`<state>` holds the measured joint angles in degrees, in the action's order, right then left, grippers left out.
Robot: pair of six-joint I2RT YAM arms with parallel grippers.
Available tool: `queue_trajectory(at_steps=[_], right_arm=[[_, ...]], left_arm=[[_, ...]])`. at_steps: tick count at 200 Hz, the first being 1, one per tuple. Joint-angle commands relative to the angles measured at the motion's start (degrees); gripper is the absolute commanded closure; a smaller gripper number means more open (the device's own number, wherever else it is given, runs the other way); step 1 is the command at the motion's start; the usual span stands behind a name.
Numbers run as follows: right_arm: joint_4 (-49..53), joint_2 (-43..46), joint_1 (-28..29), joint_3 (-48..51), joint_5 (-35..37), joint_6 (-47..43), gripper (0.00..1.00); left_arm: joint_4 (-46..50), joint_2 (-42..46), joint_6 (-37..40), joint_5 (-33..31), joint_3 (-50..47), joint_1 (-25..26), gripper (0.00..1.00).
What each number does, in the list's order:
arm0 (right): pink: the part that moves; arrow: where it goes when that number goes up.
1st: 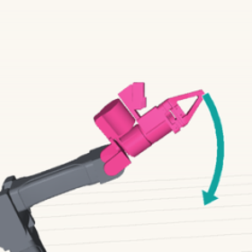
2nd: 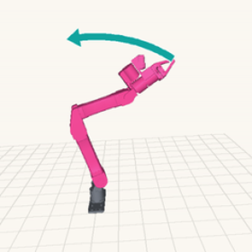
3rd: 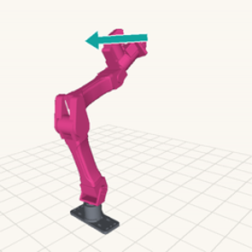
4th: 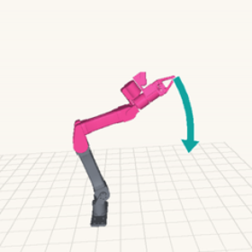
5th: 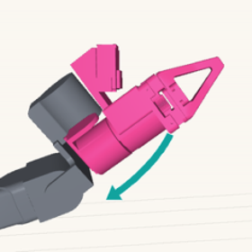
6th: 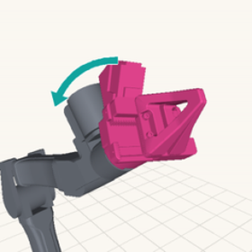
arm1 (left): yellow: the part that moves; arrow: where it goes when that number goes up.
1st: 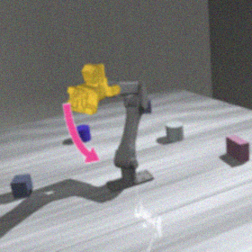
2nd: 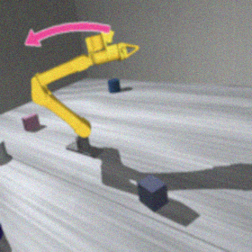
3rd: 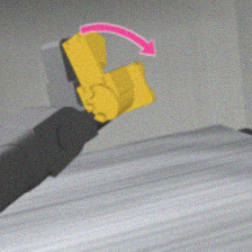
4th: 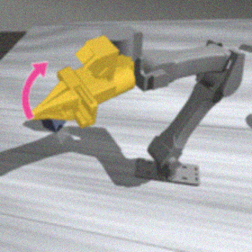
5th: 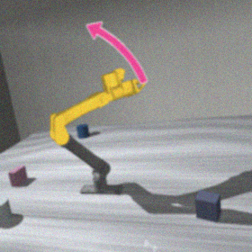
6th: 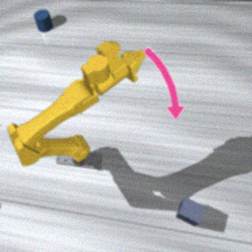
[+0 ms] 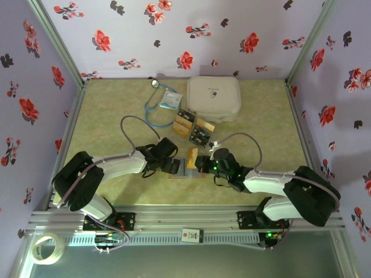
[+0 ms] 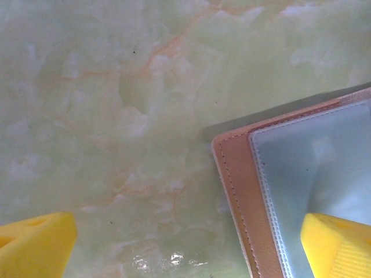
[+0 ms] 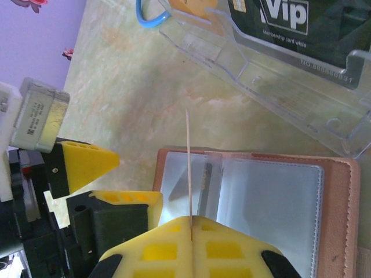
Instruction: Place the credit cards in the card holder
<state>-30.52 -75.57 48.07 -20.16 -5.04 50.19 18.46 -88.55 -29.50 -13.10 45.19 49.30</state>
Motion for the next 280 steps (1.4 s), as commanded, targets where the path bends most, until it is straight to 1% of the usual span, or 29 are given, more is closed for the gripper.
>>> queue_trajectory(at_steps=[1,66,280], right_arm=[[-4.1,-1.6,0.7,0.6,-0.7,1.1,1.00],[-7.2,-5.4,1.2,0.4,-1.0,1.6,1.00],[-12.9,-9.5,1.3,2.5,-0.2,3.3,1.00]], left_arm=[[0.9,-0.4,0.8,-2.2,-0.3,0.5,0.00],[1.6,-0.3,0.3,-3.2,-1.2,0.5,0.00],[1.5,0.0,-0.6,-3.8,-2.1,0.5,0.00]])
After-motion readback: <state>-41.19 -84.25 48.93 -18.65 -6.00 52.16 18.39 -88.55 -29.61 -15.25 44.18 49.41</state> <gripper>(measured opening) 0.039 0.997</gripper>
